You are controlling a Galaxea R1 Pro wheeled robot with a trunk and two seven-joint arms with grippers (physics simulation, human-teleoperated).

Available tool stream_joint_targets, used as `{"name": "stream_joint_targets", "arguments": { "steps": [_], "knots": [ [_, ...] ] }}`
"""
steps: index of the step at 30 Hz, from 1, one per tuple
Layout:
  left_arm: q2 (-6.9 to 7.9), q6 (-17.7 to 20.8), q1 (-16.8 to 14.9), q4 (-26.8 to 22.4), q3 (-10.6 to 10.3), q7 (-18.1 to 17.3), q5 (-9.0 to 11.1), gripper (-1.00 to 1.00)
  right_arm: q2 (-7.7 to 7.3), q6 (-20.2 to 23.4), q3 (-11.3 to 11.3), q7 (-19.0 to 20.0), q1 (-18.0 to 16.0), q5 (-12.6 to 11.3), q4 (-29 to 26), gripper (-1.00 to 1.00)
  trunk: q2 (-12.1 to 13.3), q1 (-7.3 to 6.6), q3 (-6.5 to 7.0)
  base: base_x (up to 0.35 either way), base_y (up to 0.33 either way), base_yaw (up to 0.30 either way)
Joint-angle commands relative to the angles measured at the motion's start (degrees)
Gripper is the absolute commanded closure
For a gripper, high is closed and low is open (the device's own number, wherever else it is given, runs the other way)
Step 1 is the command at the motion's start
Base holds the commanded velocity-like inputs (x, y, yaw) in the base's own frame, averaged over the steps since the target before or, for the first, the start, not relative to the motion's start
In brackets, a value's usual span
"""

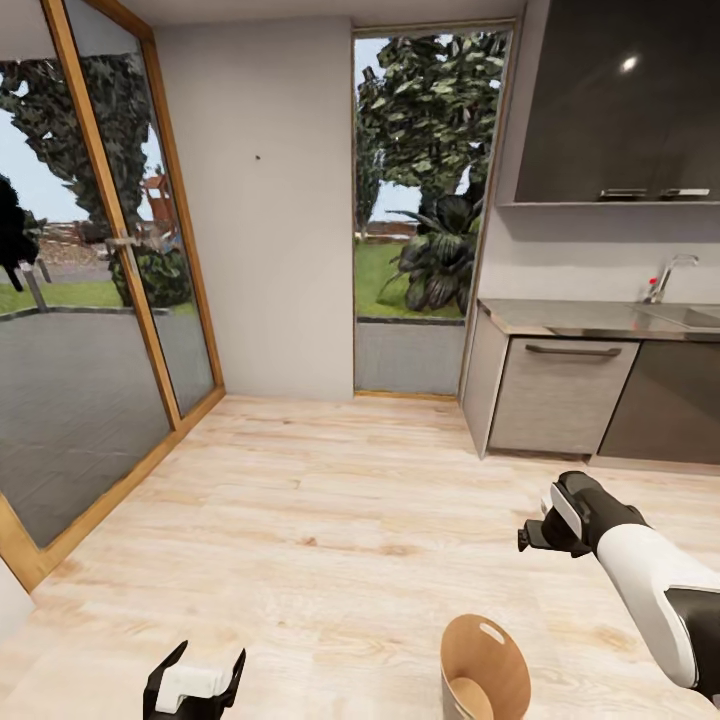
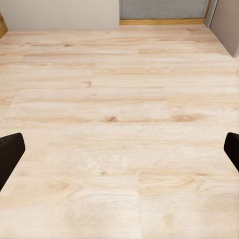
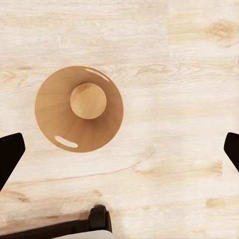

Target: Put the three can of soda from the living room inside the tash can in the kitchen.

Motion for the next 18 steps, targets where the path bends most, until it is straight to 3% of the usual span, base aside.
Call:
{"name": "stream_joint_targets", "arguments": {
  "steps": [1,18],
  "knots": [
    [0.0,0.0,0.0,0.0,0.0,0.0,0.0,-1.0,-0.01,0.0,0.0,0.0,0.0,0.0,0.0,-1.0,-0.4,0.23,-0.18,0.0,0.0,0.0],
    [0.0,0.9,0.0,0.0,0.0,0.0,0.0,-1.0,-0.11,0.0,0.0,0.1,0.0,0.0,0.0,-1.0,-7.2,3.96,-3.24,0.0,0.0,0.0]
  ]
}}
